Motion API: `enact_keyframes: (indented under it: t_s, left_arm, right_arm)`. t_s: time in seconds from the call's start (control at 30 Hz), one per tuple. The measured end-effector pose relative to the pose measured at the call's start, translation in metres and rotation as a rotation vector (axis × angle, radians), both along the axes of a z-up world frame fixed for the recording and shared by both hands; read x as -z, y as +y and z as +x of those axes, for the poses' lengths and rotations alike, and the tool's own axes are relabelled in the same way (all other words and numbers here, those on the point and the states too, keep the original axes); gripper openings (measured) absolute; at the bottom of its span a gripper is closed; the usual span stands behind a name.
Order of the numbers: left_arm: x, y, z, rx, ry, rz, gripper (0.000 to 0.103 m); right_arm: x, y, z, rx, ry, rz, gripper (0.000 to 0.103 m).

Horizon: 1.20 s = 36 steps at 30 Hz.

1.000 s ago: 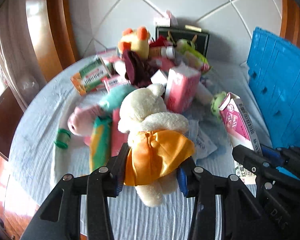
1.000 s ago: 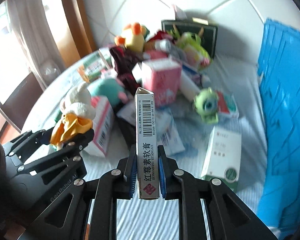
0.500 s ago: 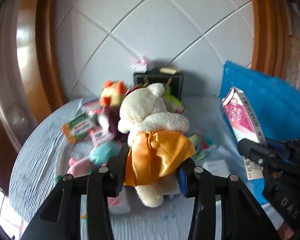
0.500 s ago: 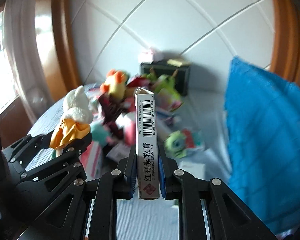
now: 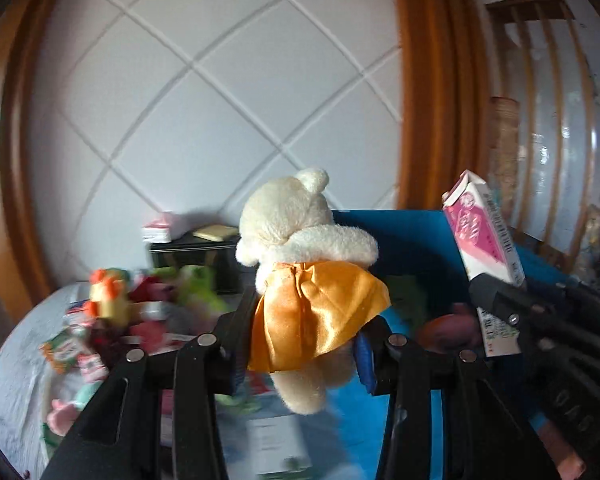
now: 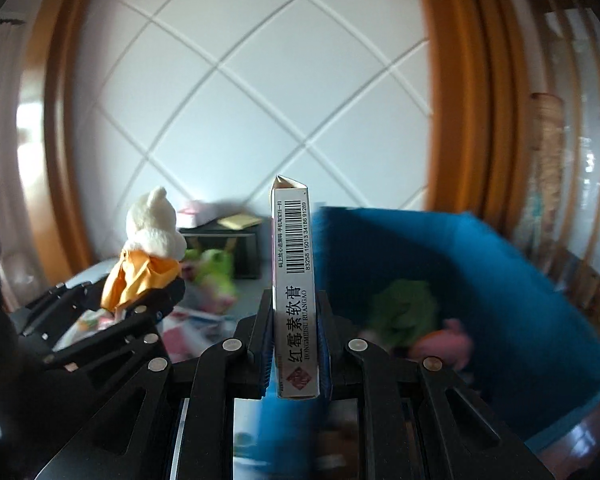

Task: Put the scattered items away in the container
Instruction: 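Lift the ointment box and cream bear and carry them over the crate, then open both tools to drop the box and bear into the crate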

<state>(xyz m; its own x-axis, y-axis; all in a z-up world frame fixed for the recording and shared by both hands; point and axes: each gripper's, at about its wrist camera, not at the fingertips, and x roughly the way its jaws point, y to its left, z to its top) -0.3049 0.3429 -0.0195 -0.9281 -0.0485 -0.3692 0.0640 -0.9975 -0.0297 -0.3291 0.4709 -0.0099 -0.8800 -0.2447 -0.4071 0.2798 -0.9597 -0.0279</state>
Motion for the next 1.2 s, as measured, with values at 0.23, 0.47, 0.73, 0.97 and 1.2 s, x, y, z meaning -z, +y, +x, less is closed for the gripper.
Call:
enact_keyframes:
  t_s: [0.23,0.47,0.73,0.97,1.2]
  left_arm:
    - [0.006,0.122,-0.046,0.088,-0.162,-0.032,0.042]
    - [0.037,0.176,-0.071,0.083,-0.311,-0.03,0.042]
    - [0.037,0.183,-0.069,0.004,-0.304,-0.06,0.058]
    - [0.037,0.183,-0.065,-0.007,-0.289,-0.079,0.074]
    - [0.037,0.184,-0.064,-0.012,-0.282,-0.086,0.074]
  right_arm:
    - [0.01,0.108,-0.037,0.14,-0.101,0.065,0.018]
    - [0.045,0.162,-0.063,0.11,-0.236,0.043,0.018]
    - [0.058,0.17,-0.069,0.071,-0.247,0.025,0.018]
    - [0.061,0.176,-0.07,0.11,-0.235,0.041,0.021]
    - [0.065,0.186,-0.072,0.118,-0.243,0.026,0.028]
